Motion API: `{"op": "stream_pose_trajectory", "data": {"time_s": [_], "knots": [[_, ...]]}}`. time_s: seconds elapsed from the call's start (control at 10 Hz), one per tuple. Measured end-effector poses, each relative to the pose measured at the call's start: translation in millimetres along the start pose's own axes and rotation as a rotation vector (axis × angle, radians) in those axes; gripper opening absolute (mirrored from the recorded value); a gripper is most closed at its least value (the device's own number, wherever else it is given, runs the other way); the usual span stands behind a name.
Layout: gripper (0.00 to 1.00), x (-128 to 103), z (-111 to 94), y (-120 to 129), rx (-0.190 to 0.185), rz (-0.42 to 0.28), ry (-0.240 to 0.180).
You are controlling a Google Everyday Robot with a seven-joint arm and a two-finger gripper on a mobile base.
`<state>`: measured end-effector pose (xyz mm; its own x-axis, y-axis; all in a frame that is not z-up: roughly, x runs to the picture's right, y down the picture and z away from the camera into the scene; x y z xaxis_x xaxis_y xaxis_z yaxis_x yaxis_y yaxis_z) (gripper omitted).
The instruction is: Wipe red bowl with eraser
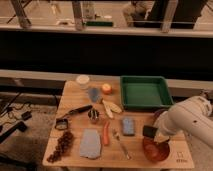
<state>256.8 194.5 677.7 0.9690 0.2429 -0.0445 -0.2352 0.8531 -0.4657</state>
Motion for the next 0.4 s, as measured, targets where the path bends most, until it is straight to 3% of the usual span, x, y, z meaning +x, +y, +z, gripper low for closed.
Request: {"op": "stream_pose_trajectory", "data": {"time_s": [0.4], "knots": [[0.10, 17, 5, 0, -0.005, 0.029, 0.025]]}}
